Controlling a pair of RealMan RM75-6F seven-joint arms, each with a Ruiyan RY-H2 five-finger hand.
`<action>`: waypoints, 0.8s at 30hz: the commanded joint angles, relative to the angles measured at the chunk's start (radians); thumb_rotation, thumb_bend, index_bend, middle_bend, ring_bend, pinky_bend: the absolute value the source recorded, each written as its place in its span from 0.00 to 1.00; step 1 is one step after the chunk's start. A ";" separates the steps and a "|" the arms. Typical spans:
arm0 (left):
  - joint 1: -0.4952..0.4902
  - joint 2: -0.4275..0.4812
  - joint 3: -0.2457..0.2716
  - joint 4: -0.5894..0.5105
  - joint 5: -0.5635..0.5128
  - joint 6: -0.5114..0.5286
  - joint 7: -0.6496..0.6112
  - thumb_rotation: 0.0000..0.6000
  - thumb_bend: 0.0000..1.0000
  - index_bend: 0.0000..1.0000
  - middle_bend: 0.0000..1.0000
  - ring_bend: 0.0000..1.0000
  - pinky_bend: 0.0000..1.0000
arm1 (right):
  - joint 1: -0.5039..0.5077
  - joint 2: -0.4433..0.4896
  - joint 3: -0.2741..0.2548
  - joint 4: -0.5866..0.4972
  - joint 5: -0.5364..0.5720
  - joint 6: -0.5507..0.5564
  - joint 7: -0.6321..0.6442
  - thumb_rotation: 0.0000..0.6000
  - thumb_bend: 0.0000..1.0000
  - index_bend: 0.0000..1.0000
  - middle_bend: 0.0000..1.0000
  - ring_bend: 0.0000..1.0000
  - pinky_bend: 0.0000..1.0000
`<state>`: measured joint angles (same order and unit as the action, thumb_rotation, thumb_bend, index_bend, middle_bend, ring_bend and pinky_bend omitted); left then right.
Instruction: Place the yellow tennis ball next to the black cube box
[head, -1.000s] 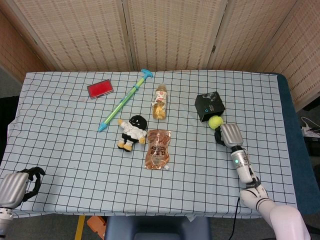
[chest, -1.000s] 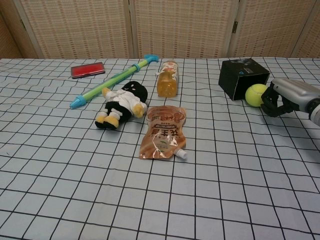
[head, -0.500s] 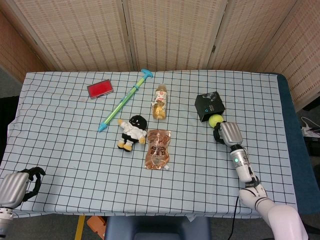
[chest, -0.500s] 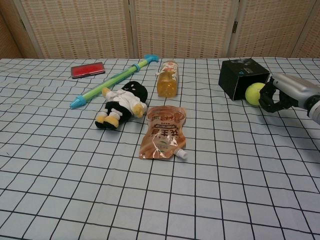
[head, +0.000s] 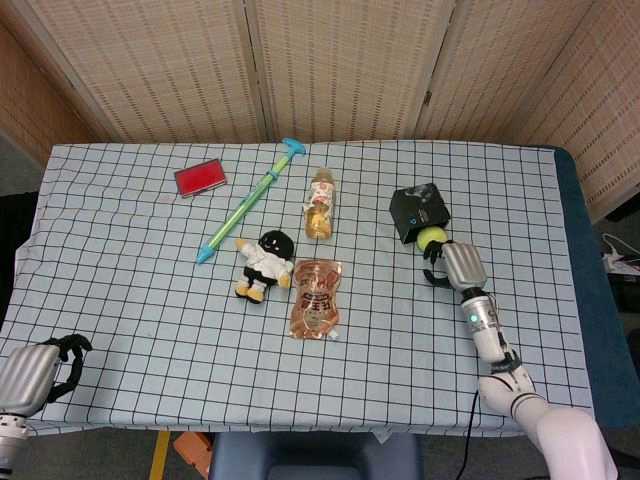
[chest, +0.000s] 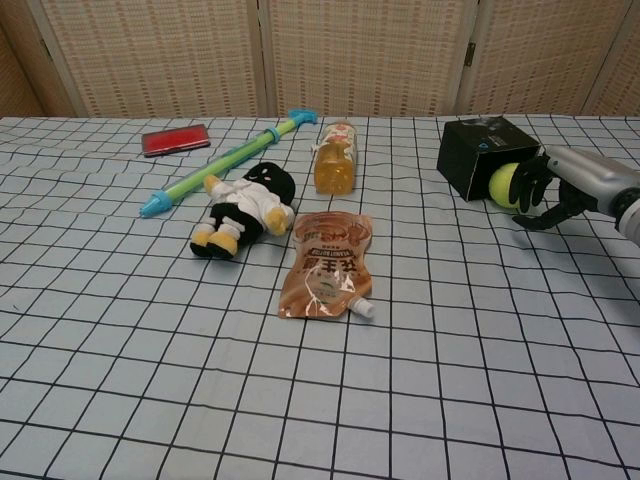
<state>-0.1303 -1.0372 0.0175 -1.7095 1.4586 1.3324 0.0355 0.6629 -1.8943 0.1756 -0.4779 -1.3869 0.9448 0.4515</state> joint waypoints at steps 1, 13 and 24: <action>0.000 0.000 0.000 0.000 -0.001 0.000 0.000 1.00 0.58 0.44 0.49 0.49 0.60 | 0.001 0.002 -0.001 -0.002 -0.001 0.000 0.008 1.00 0.15 0.48 0.50 0.40 0.65; 0.001 0.000 0.001 -0.001 0.000 0.001 0.000 1.00 0.58 0.44 0.49 0.49 0.60 | 0.008 0.005 -0.003 -0.002 0.003 -0.031 0.010 1.00 0.09 0.42 0.45 0.36 0.60; -0.002 -0.002 0.000 0.000 -0.003 -0.003 0.004 1.00 0.58 0.44 0.49 0.49 0.60 | 0.019 -0.063 0.038 0.098 0.047 0.002 -0.141 1.00 0.08 0.42 0.45 0.36 0.60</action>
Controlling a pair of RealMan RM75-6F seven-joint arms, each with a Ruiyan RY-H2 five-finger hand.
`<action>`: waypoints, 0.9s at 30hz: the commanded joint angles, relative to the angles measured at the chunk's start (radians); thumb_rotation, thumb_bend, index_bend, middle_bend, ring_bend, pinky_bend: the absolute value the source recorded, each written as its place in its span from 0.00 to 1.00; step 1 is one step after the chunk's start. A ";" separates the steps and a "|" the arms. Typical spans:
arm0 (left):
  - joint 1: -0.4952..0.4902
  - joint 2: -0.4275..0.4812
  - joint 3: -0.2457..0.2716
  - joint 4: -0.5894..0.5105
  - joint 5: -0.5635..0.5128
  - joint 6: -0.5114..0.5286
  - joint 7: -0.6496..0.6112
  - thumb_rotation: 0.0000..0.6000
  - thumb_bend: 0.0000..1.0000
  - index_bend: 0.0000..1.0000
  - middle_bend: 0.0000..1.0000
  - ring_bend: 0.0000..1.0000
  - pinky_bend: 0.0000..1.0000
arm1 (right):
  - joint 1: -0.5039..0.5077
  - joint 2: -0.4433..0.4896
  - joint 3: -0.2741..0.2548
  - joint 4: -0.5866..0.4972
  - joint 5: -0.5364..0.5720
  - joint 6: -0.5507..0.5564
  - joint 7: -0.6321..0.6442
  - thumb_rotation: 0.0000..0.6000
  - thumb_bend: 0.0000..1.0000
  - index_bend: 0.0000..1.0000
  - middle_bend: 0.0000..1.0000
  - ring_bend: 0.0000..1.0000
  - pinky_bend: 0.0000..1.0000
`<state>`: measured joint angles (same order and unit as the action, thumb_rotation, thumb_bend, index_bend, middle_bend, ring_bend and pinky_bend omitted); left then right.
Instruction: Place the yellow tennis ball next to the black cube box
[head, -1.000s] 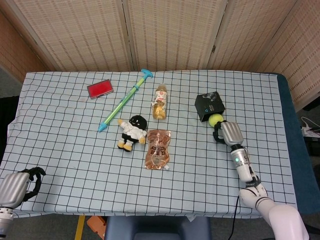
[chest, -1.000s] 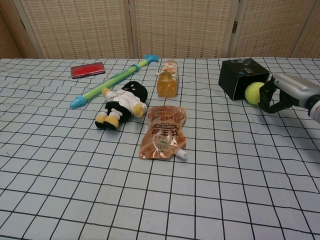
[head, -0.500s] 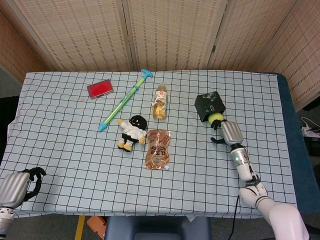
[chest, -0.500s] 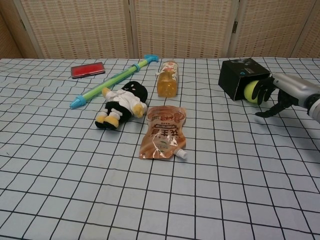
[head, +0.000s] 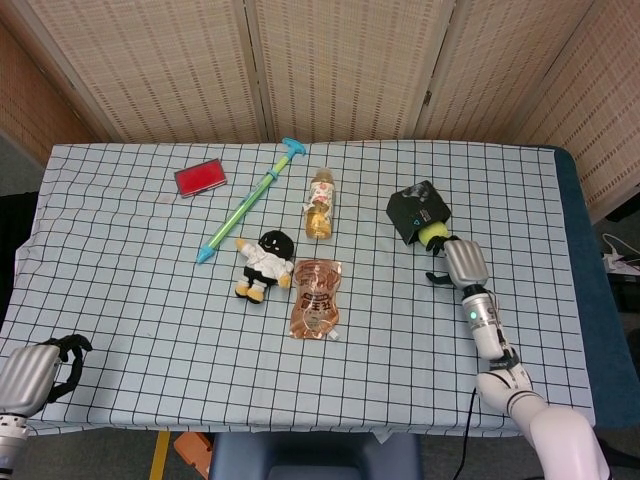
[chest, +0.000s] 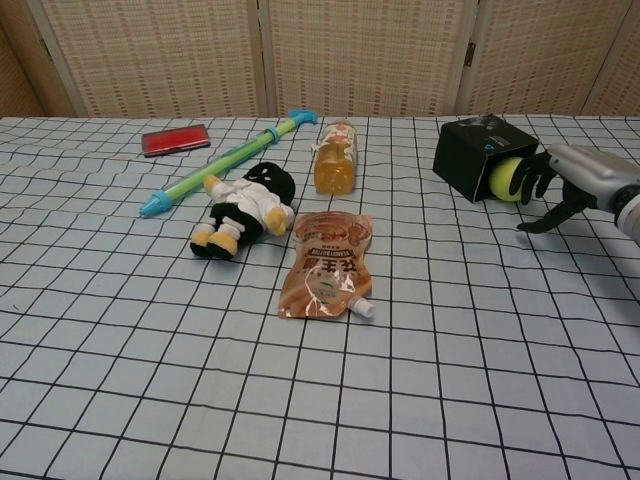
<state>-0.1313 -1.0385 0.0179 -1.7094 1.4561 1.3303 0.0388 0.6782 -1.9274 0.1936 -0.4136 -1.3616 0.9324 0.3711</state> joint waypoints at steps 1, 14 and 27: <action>-0.001 0.000 0.000 0.000 -0.001 -0.002 0.001 1.00 0.58 0.44 0.49 0.49 0.59 | 0.004 -0.029 0.023 0.028 0.025 0.011 -0.058 1.00 0.08 0.42 0.45 0.36 0.60; 0.000 0.002 0.001 -0.001 0.002 0.001 -0.003 1.00 0.58 0.44 0.49 0.49 0.59 | 0.008 -0.037 0.060 0.025 0.070 -0.002 -0.136 1.00 0.08 0.42 0.45 0.35 0.60; 0.000 0.002 0.001 0.000 0.002 0.001 -0.005 1.00 0.58 0.44 0.49 0.49 0.60 | 0.016 0.000 0.036 -0.016 0.051 -0.076 -0.085 1.00 0.05 0.26 0.29 0.16 0.46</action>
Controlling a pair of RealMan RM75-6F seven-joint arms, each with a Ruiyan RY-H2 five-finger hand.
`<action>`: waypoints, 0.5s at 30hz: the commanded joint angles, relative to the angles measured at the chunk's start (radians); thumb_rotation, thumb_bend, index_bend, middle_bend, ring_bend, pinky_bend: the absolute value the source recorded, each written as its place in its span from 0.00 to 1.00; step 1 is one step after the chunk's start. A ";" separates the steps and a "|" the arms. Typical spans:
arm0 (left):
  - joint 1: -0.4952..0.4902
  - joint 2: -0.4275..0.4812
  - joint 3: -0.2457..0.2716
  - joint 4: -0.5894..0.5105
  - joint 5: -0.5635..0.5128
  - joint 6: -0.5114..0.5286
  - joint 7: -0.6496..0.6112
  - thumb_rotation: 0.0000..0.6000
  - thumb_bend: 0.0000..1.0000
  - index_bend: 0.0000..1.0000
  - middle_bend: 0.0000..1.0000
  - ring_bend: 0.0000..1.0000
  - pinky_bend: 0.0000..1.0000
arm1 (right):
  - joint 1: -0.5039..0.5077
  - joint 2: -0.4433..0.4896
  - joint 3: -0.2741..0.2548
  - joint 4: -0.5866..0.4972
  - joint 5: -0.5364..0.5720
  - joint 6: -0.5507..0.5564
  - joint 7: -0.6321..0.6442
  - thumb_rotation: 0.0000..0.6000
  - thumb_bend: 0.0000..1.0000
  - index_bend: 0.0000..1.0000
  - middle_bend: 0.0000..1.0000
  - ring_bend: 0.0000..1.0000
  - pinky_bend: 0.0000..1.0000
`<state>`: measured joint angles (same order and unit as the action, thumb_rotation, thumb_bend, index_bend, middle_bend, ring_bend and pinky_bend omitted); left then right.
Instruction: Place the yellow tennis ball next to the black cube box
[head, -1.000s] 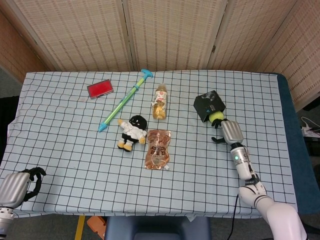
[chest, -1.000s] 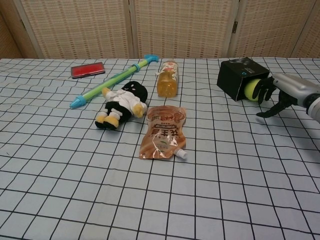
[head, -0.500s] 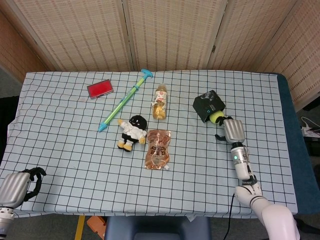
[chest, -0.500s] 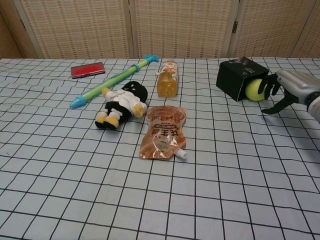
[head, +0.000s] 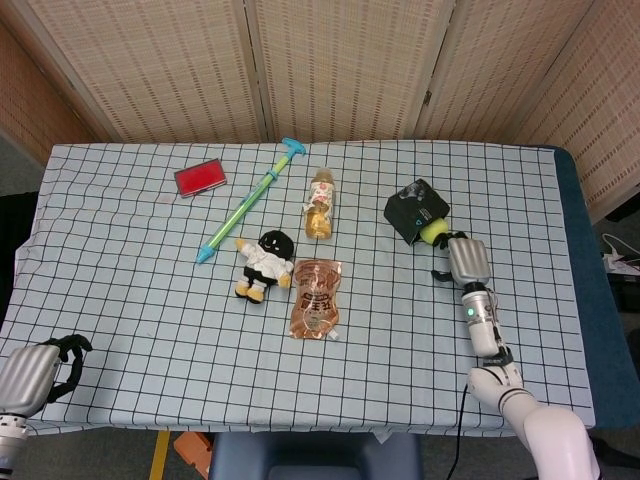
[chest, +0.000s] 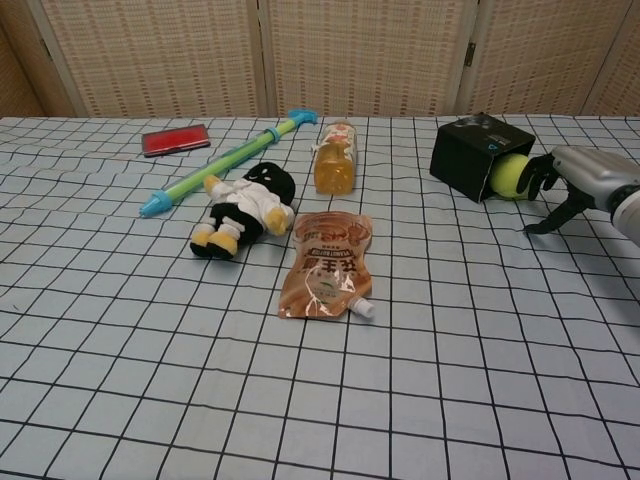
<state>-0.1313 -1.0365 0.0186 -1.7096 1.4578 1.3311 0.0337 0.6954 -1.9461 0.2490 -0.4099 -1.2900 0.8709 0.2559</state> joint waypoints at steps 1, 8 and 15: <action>0.000 0.000 0.000 0.000 0.000 0.000 0.000 1.00 0.58 0.44 0.49 0.49 0.60 | -0.002 0.024 -0.026 -0.025 -0.027 -0.017 0.041 1.00 0.04 0.24 0.25 0.13 0.42; 0.000 0.000 -0.001 0.000 0.000 0.001 -0.002 1.00 0.58 0.44 0.49 0.49 0.60 | -0.003 0.046 -0.069 -0.041 -0.076 -0.018 0.109 1.00 0.02 0.10 0.13 0.01 0.31; -0.001 0.000 -0.001 0.001 -0.001 -0.001 -0.003 1.00 0.58 0.44 0.49 0.49 0.60 | -0.004 0.048 -0.079 -0.040 -0.092 0.001 0.147 1.00 0.01 0.01 0.08 0.00 0.28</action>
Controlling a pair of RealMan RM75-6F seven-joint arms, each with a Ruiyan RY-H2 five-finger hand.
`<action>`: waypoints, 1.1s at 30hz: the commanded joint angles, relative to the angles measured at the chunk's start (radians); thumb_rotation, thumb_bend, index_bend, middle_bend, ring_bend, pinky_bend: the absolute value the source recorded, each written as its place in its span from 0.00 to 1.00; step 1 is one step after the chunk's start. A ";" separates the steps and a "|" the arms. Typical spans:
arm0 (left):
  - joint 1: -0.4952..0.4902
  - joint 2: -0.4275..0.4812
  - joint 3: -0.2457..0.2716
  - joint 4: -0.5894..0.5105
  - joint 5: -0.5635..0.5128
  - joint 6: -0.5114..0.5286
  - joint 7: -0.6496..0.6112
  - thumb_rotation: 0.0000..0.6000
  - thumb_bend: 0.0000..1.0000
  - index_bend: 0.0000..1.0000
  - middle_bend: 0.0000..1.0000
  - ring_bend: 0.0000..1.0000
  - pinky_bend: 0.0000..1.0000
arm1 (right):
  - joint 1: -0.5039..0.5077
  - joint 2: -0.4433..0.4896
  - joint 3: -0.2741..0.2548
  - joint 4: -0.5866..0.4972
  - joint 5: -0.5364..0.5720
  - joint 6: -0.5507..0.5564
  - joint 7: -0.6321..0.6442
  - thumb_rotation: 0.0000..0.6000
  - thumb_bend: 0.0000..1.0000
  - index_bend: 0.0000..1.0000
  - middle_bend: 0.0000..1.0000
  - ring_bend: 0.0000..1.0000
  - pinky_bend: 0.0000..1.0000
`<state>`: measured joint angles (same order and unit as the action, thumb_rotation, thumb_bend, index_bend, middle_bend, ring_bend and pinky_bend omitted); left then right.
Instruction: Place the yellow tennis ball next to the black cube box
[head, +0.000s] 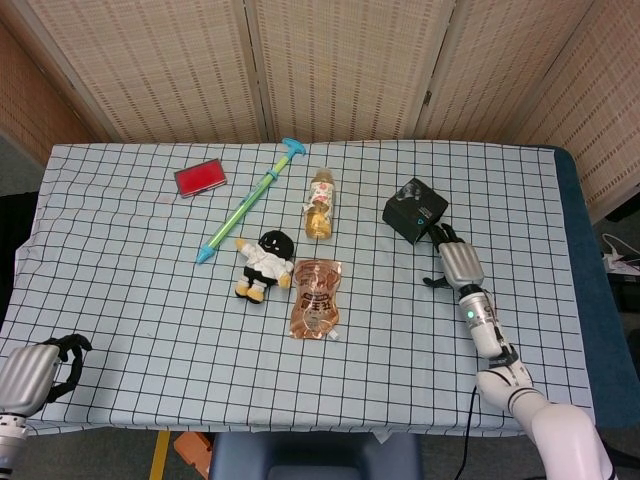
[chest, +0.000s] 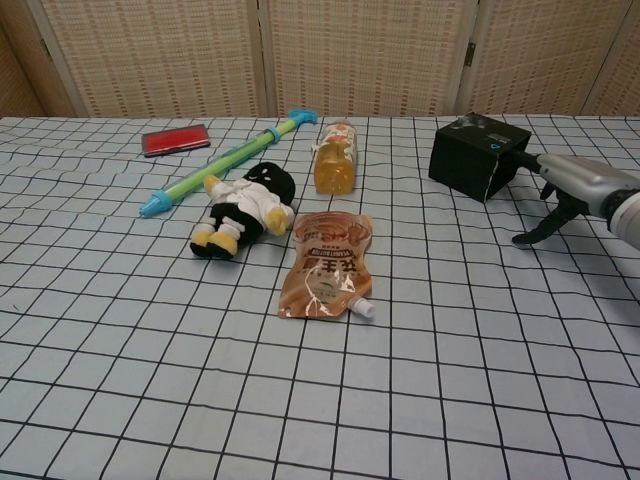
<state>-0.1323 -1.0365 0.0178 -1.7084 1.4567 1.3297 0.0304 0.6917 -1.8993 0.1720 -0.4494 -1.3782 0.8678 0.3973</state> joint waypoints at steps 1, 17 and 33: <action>0.000 0.000 0.000 0.000 0.000 0.000 -0.001 1.00 0.58 0.44 0.49 0.49 0.60 | 0.000 0.002 -0.003 -0.001 -0.004 0.006 0.008 1.00 0.01 0.00 0.08 0.00 0.28; 0.002 0.003 -0.001 -0.001 0.004 0.007 -0.008 1.00 0.58 0.44 0.49 0.49 0.60 | -0.119 0.132 0.018 -0.313 0.028 0.213 -0.203 1.00 0.01 0.15 0.12 0.06 0.28; 0.004 0.006 -0.002 -0.001 0.003 0.011 -0.013 1.00 0.58 0.44 0.49 0.49 0.60 | -0.359 0.445 -0.005 -0.951 0.072 0.503 -0.549 1.00 0.01 0.29 0.25 0.13 0.28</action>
<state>-0.1278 -1.0305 0.0161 -1.7094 1.4596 1.3405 0.0178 0.3948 -1.5162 0.1782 -1.3139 -1.2986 1.2939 -0.1123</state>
